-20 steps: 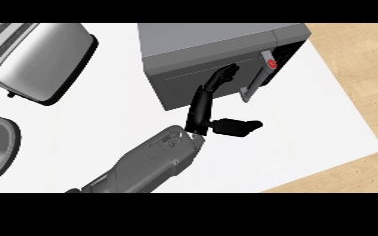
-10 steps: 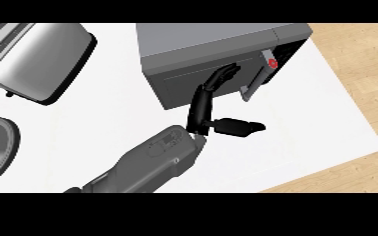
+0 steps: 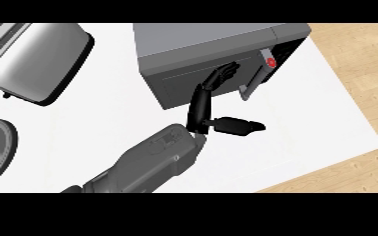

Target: Pick up the milk, place it into the microwave and close the microwave

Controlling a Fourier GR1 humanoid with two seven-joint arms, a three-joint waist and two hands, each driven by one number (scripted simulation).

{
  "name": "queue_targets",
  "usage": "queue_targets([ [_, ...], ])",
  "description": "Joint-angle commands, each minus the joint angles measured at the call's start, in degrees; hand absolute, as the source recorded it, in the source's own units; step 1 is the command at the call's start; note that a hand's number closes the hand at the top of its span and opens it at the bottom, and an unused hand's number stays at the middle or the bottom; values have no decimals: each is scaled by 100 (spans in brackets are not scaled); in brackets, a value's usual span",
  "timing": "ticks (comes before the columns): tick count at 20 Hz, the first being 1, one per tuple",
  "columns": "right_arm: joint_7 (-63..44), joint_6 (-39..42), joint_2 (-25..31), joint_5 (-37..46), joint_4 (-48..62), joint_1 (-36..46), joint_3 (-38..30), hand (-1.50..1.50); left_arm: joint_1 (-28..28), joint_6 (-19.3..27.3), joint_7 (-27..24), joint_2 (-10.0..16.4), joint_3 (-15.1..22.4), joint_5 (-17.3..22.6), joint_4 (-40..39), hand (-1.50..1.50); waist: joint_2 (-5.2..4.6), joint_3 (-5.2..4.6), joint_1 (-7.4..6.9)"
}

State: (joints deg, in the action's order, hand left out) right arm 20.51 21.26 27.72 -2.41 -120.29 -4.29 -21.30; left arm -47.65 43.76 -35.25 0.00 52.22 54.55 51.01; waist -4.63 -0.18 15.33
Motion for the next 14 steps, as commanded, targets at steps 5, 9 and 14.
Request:
queue_targets([
  [5,-295,257,-769,-1441,658,115,587,-150,-388,11,-57,0,-223,297,-415,-150,-112,29,-32],
  [9,-463,373,-614,-1708,845,264,522,-150,-420,-38,-154,0,-207,384,-506,-150,-107,14,18],
  [14,-578,513,-467,-2031,1152,437,427,-150,-486,-85,-276,0,-230,498,-599,-150,-113,18,43],
])
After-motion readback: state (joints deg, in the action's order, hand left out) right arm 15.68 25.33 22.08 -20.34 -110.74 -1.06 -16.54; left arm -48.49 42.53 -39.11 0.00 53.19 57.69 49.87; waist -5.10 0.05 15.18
